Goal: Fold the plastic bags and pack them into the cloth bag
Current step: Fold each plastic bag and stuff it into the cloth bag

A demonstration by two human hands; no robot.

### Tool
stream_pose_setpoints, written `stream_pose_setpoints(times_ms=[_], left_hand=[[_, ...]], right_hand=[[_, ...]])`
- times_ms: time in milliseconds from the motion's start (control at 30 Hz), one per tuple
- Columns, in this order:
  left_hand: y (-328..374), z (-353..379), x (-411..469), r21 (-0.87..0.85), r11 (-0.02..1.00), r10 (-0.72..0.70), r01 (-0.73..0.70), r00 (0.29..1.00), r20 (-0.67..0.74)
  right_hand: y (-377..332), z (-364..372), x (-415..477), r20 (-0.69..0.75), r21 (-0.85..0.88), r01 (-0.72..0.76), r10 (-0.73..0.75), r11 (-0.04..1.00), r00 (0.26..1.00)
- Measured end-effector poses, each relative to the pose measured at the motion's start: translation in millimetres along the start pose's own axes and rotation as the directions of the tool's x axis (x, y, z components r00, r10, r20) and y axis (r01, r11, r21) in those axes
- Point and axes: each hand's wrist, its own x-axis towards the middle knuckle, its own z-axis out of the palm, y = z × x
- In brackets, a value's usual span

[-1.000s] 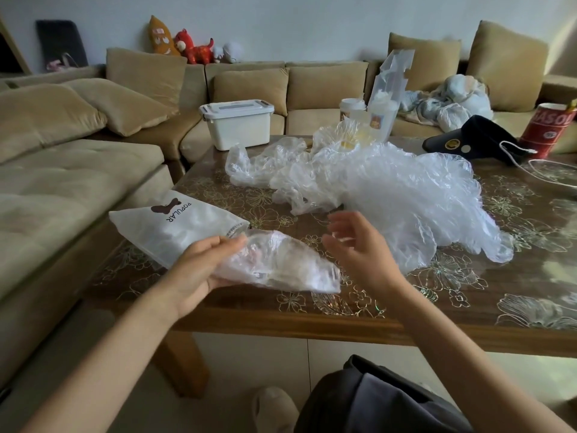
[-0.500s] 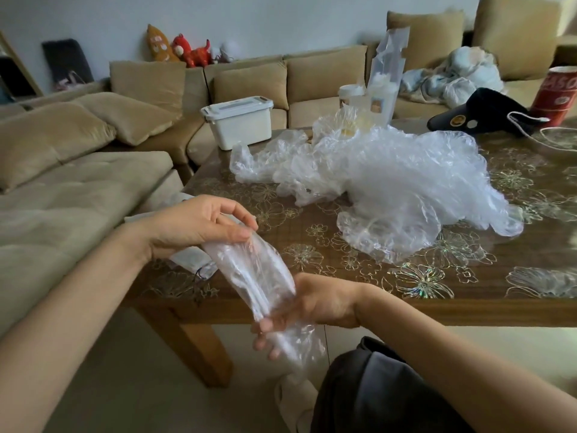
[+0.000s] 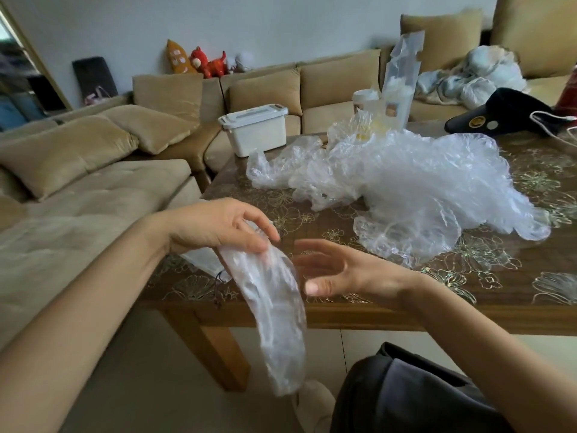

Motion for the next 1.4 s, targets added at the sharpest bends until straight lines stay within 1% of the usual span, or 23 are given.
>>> stream_pose_setpoints(times_ms=[33,100,133,200,267,333,367,400,467,533,633,700,767,800,833,900,933,1000,1067,1167,1200,1300,1400], left_hand=[[2.5,6.1,3.9,0.033,0.999,-0.009,0.008,0.998,0.056],[5.1,16.4,10.9,0.055,0.998,-0.025,0.018,0.993,0.118],[5.9,19.4,12.9,0.063,0.998,-0.032,0.025,0.991,0.126],[5.5,19.5,13.0,0.063,0.997,-0.043,0.035,0.992,0.118],[-0.1,16.6,9.6,-0.016,0.999,-0.028,0.029,0.999,0.019],[-12.0,18.7,4.8,-0.228,0.974,-0.023,-0.01,0.99,-0.141],[-19.0,24.7,2.8,-0.342,0.939,-0.031,-0.036,0.982,-0.188],[-23.6,35.6,0.9,-0.438,0.897,-0.035,-0.056,0.98,-0.197],[-29.5,63.7,1.3,-0.536,0.841,-0.034,-0.071,0.983,-0.183],[-34.2,87.5,5.8,-0.571,0.814,-0.066,-0.105,0.96,-0.272],[-44.6,102.9,18.6,-0.56,0.81,-0.147,-0.175,0.863,-0.483],[-47.9,104.9,22.9,-0.501,0.826,-0.095,-0.258,0.812,-0.576],[-48.0,104.6,24.9,-0.466,0.834,-0.054,-0.295,0.797,-0.602],[-47.9,103.7,26.2,-0.495,0.817,-0.068,-0.295,0.803,-0.591],[-48.2,102.7,26.0,-0.572,0.767,-0.104,-0.29,0.823,-0.558],[-48.9,100.0,25.6,-0.778,0.578,-0.168,-0.248,0.896,-0.41],[-49.5,99.3,24.6,-0.846,0.492,-0.166,-0.208,0.931,-0.325],[-51.9,99.9,21.3,-0.912,0.39,-0.161,-0.129,0.965,-0.205],[-55.1,102.4,19.3,-0.914,0.395,-0.15,-0.093,0.975,-0.164],[-54.5,104.0,15.9,-0.838,0.542,-0.094,-0.055,0.988,-0.125],[-55.9,104.4,14.7,-0.819,0.573,-0.096,-0.022,0.991,-0.095],[-62.4,105.2,12.4,-0.8,0.591,-0.188,0.101,0.982,-0.014],[-65.2,106.3,10.6,-0.828,0.548,-0.29,0.122,0.956,-0.051]], right_hand=[[-2.6,3.8,1.8,0.004,0.06,0.03,-0.031,0.998,1.0],[-5.3,14.7,6.0,0.042,0.038,0.052,-0.054,0.998,0.998],[-6.0,18.8,7.1,0.046,0.005,0.049,-0.05,0.999,0.998],[-2.9,20.3,6.6,-0.013,-0.035,0.038,-0.039,0.999,0.999],[0.8,17.2,3.7,-0.09,-0.014,0.008,-0.009,1.0,0.996],[3.5,13.6,1.0,-0.145,0.047,0.015,-0.008,0.999,0.989],[4.3,12.3,0.8,-0.167,0.078,0.03,-0.017,0.997,0.986],[4.1,12.2,0.7,-0.188,0.099,0.047,-0.028,0.994,0.982],[4.9,11.0,2.1,-0.228,0.136,0.069,-0.036,0.988,0.973],[4.3,11.8,4.0,-0.248,0.156,0.068,-0.028,0.985,0.968],[2.1,14.2,4.1,-0.288,0.159,0.048,0.0,0.986,0.958],[-0.2,15.5,4.5,-0.3,0.22,0.063,0.006,0.974,0.954],[-1.9,15.9,5.0,-0.299,0.301,0.084,0.01,0.95,0.954],[-1.7,15.7,5.9,-0.299,0.34,0.095,0.012,0.936,0.954],[-1.5,15.4,7.0,-0.301,0.371,0.105,0.013,0.923,0.953],[-1.8,15.0,8.2,-0.315,0.38,0.123,0.003,0.917,0.949],[-1.6,15.0,8.3,-0.329,0.353,0.127,-0.005,0.927,0.944],[-2.1,15.7,7.5,-0.369,0.239,0.128,-0.032,0.963,0.929],[-1.0,17.0,7.0,-0.402,0.076,0.128,-0.087,0.989,0.911],[2.5,17.3,6.7,-0.392,-0.207,0.118,-0.193,0.971,0.899],[4.5,17.1,6.6,-0.378,-0.265,0.111,-0.209,0.958,0.902],[9.5,15.6,7.4,-0.358,-0.35,0.09,-0.222,0.932,0.907],[13.2,12.6,8.2,-0.348,-0.387,0.112,-0.257,0.915,0.901]])
